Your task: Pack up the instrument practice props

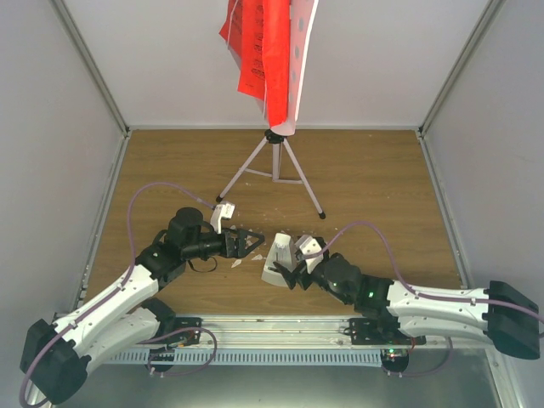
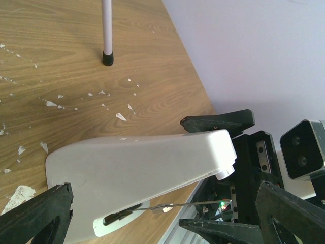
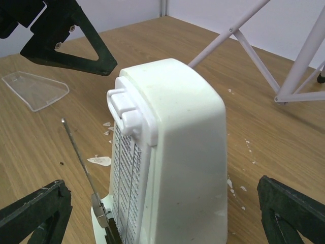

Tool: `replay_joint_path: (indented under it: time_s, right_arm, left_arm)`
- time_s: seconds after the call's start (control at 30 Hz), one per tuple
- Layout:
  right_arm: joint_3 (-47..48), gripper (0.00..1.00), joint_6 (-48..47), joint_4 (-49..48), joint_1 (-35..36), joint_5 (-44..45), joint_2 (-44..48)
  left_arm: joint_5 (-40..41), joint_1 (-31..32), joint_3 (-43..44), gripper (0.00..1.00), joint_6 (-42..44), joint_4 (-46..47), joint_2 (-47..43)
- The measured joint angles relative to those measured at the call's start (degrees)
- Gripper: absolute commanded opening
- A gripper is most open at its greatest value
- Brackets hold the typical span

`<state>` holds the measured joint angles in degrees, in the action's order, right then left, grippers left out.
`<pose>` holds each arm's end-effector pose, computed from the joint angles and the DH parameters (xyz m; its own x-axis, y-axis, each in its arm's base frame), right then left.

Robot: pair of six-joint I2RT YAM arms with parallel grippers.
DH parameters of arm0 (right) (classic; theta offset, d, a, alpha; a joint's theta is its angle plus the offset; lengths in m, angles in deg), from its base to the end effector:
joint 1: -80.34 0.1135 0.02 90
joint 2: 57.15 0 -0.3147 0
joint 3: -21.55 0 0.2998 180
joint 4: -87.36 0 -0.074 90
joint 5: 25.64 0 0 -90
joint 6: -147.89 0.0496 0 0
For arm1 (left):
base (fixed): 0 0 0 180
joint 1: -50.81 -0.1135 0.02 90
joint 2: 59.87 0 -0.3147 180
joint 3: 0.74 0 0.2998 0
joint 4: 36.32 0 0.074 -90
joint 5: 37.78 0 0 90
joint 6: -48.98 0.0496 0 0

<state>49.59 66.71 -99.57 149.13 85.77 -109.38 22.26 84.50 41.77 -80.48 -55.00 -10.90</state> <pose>0.0948 0.1943 0.2038 -0.2198 -0.1719 -0.9603 -0.7166 0.6964 0.0394 0.1670 -0.1411 0.2675 -0.8174 -0.1168 -0.5641 0.4368 0.5127 -0.7391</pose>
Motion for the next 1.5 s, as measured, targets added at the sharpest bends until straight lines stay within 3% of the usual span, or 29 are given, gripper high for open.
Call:
replay_joint_path:
  time_s: [0.4, 0.73, 1.13, 1.5]
  right_arm:
    - [0.1, 0.99, 2.6, 1.4, 0.0, 1.3, -1.3]
    - [0.2, 0.86, 4.8, 3.2, -0.3, 1.7, -1.3]
    - [0.2, 0.8, 5.5, 4.4, -0.8, 1.1, 0.5]
    - [0.2, 0.73, 6.4, 4.4, -1.4, 0.7, 1.3]
  left_arm:
    - [-0.2, 0.0, 0.0, 0.99, 0.0, 0.0, 0.0]
    - [-0.8, 0.0, 0.0, 0.99, 0.5, 0.0, 0.1]
    - [-3.9, 0.1, 0.4, 0.98, 2.8, 0.4, 5.5]
    - [-4.7, 3.2, 6.1, 0.93, 5.5, 1.2, 11.6]
